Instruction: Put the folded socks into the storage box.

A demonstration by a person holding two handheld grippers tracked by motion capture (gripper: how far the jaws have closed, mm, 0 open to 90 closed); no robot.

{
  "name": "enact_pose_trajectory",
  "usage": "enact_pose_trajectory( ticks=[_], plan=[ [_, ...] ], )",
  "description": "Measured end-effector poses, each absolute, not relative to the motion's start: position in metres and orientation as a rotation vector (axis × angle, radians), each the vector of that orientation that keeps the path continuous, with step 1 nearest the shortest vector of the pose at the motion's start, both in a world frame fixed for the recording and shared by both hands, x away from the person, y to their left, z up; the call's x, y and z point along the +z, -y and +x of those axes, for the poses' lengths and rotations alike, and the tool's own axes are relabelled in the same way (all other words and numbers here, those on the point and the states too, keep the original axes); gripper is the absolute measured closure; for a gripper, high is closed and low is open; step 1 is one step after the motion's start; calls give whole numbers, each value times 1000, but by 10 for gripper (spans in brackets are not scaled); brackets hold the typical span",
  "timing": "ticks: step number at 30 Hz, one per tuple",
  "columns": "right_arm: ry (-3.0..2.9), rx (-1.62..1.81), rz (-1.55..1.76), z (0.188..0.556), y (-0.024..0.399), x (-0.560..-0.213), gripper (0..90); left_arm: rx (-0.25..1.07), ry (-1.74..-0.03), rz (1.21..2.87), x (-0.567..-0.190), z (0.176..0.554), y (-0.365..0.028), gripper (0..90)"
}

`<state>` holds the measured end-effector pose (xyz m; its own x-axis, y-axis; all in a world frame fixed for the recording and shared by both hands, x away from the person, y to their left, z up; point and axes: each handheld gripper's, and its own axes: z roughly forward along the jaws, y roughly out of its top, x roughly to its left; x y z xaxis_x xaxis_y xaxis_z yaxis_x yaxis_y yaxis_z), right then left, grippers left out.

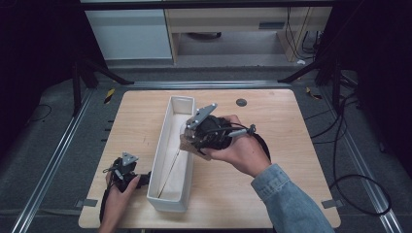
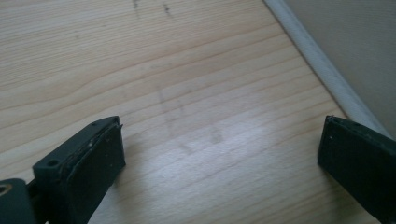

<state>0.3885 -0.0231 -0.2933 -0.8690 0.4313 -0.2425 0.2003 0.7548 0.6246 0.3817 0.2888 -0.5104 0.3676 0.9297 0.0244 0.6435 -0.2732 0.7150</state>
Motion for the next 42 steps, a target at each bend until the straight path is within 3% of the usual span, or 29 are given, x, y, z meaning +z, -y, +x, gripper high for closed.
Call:
enact_pose_trajectory(
  ticks=[19, 42],
  plan=[
    [-2644, 822, 385, 365, -24, -284, 489, 601, -1381, 2006, -510, 385, -295, 0],
    [-2702, 803, 319, 353, -48, -297, 488, 604, -1380, 2004, -510, 385, -295, 0]
  ],
)
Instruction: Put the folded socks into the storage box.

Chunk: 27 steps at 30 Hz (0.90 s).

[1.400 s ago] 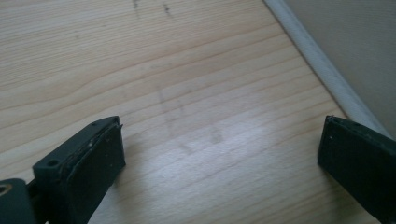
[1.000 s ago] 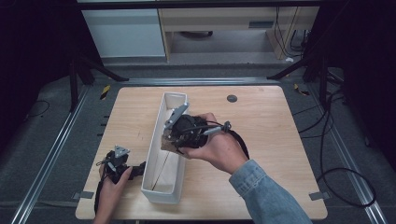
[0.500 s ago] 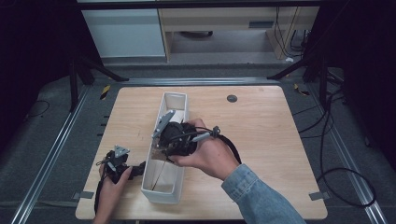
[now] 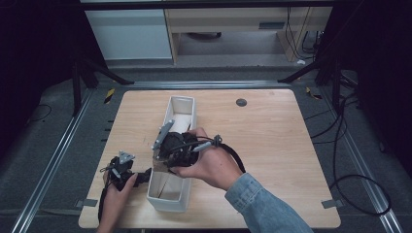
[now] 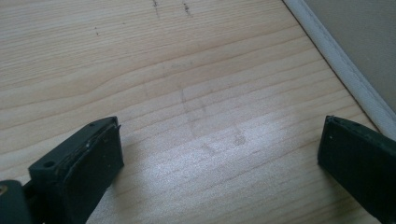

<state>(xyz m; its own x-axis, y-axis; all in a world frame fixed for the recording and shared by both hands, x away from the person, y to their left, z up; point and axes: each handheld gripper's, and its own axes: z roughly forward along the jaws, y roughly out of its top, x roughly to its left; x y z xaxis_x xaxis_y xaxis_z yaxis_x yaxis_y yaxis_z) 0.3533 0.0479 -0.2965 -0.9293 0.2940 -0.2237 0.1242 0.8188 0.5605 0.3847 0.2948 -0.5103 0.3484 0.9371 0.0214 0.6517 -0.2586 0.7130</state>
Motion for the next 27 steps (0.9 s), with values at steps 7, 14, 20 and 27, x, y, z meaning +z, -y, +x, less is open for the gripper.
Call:
enact_pose_trajectory(
  ticks=[7, 14, 20, 27],
  plan=[
    [-2715, 784, 307, 354, -55, -302, 488, 604, -1380, 2004, -510, 385, -295, 0],
    [-2725, 775, 287, 350, -59, -306, 487, 604, -1381, 2004, -510, 385, -295, 0],
    [-2729, 770, 287, 350, -59, -309, 487, 604, -1381, 2004, -510, 385, -295, 0],
    [-2742, 769, 285, 349, -60, -312, 487, 605, -1381, 2001, -510, 385, -295, 0]
  ],
)
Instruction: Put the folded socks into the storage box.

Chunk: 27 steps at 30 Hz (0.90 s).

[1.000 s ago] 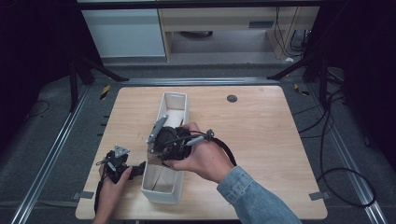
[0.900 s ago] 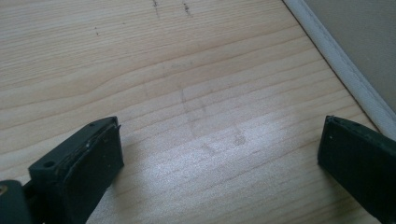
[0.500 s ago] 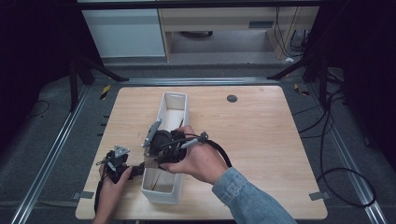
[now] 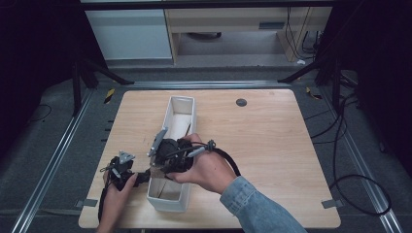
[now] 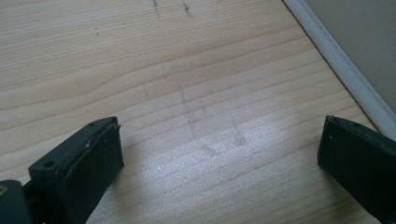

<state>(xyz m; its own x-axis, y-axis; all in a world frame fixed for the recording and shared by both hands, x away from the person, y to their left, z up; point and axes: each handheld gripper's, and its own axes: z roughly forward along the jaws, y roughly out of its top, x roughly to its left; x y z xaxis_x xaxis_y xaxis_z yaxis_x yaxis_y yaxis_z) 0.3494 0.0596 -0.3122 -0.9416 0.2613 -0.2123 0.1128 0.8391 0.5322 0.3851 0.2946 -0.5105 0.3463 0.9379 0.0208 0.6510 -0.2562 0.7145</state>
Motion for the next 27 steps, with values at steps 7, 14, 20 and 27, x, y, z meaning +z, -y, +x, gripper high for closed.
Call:
enact_pose_trajectory(
  ticks=[7, 14, 20, 27],
  plan=[
    [-2748, 774, 280, 348, -61, -314, 487, 605, -1381, 2001, -510, 385, -295, 0],
    [-2757, 764, 281, 346, -61, -313, 487, 606, -1382, 2001, -510, 385, -295, 0],
    [-2779, 723, 276, 344, -64, -320, 488, 605, -1382, 2001, -510, 385, -295, 0],
    [-2803, 720, 283, 342, -66, -331, 491, 604, -1382, 2000, -510, 385, -294, 0]
  ],
)
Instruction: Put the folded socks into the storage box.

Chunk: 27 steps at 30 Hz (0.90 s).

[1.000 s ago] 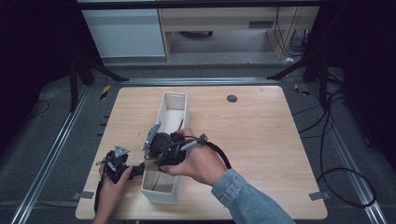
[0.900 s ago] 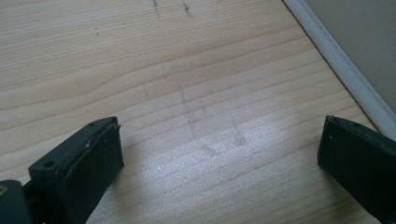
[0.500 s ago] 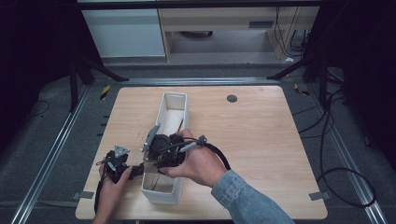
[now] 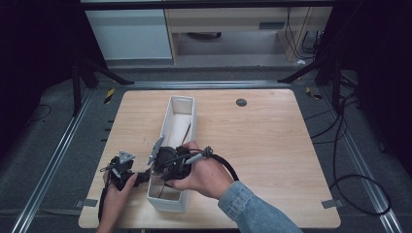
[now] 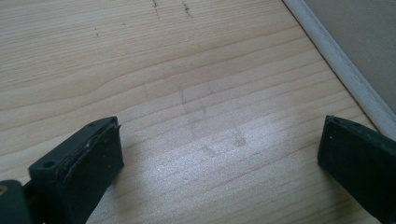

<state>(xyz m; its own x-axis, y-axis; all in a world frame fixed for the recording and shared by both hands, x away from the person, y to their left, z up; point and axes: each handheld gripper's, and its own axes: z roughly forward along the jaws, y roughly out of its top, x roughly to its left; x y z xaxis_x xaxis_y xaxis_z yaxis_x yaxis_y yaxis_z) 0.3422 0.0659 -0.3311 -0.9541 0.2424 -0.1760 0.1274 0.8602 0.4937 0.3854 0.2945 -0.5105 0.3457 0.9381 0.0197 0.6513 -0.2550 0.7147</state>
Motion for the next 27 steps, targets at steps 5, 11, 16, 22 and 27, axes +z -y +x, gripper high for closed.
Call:
enact_pose_trajectory(
  ticks=[5, 11, 16, 22, 27],
  plan=[
    [-2821, 696, 264, 339, -73, -344, 493, 604, -1382, 2000, -510, 385, -294, 0],
    [-2824, 705, 282, 339, -76, -352, 495, 604, -1381, 2001, -510, 385, -295, 0],
    [-2831, 695, 289, 341, -79, -364, 498, 604, -1381, 2002, -510, 385, -295, 0],
    [-2835, 700, 292, 342, -79, -366, 499, 604, -1381, 2003, -510, 386, -295, 0],
    [-2843, 688, 285, 344, -79, -367, 500, 604, -1382, 2002, -510, 386, -294, 0]
  ],
)
